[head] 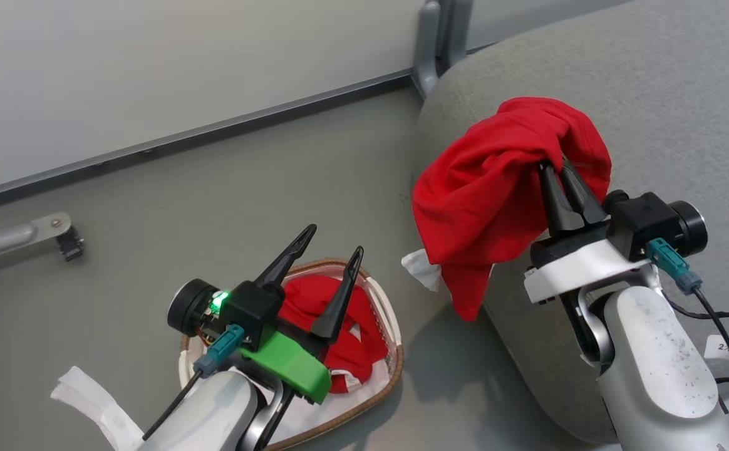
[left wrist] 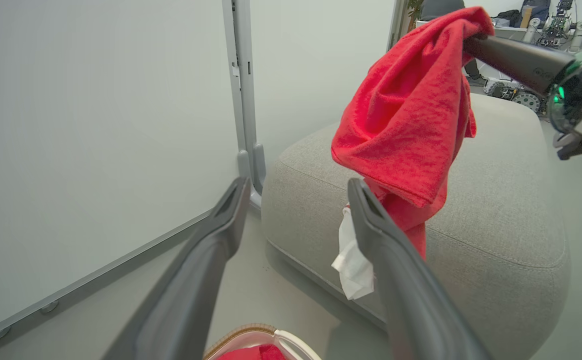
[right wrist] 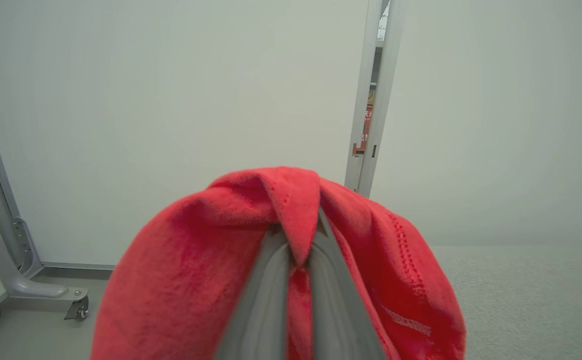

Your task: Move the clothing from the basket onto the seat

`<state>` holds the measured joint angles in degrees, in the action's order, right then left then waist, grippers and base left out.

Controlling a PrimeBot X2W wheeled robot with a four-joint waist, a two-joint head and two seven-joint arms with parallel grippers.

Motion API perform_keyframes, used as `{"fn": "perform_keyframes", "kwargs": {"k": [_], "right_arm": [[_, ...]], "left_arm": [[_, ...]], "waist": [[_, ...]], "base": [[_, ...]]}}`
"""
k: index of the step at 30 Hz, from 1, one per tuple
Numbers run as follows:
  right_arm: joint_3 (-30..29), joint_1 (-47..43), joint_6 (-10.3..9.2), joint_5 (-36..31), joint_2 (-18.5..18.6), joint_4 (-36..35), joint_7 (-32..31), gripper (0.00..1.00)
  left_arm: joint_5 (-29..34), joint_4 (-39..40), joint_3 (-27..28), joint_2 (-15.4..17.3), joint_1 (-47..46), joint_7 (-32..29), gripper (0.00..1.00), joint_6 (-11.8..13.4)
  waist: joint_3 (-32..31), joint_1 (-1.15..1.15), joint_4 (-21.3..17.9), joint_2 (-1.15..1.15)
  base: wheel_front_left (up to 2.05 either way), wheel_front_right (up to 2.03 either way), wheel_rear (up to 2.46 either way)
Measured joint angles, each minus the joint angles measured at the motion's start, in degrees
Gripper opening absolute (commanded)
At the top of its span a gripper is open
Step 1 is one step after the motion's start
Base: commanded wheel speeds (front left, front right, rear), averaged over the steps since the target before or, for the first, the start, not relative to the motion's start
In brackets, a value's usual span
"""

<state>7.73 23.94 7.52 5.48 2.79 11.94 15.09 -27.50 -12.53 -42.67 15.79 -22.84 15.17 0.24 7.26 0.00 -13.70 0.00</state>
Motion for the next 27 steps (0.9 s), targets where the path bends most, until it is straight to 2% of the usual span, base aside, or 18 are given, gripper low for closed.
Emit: {"fn": "perform_keyframes", "kwargs": {"k": [9,16,22,27], "right_arm": [[-2.7,-1.7,0.01,1.2,0.1,-1.7,0.0,0.00],[-3.7,-2.6,0.01,1.7,0.1,-2.5,0.0,0.00],[-4.7,-2.7,0.01,1.5,0.0,-2.2,0.0,0.00],[-5.6,3.7,0.01,-2.1,0.1,-1.5,0.0,0.00]], "left_arm": [[1.2,1.4,-1.4,0.6,-0.2,-1.0,1.00,-0.1],[1.4,1.9,-1.9,1.2,-0.2,-1.6,1.00,0.0],[1.4,2.6,-2.1,1.5,-0.3,-2.2,1.00,0.2],[1.4,3.9,-2.1,2.2,-0.4,-2.6,1.00,0.6]], "waist": [[2.4,0.00,-10.1,0.00],[4.4,0.00,-15.9,0.00],[6.6,0.00,-16.8,0.00],[8.3,0.00,-15.0,0.00]], "base": [[0.00,0.00,0.00],[0.00,0.00,0.00],[0.00,0.00,0.00],[0.00,0.00,0.00]]}}
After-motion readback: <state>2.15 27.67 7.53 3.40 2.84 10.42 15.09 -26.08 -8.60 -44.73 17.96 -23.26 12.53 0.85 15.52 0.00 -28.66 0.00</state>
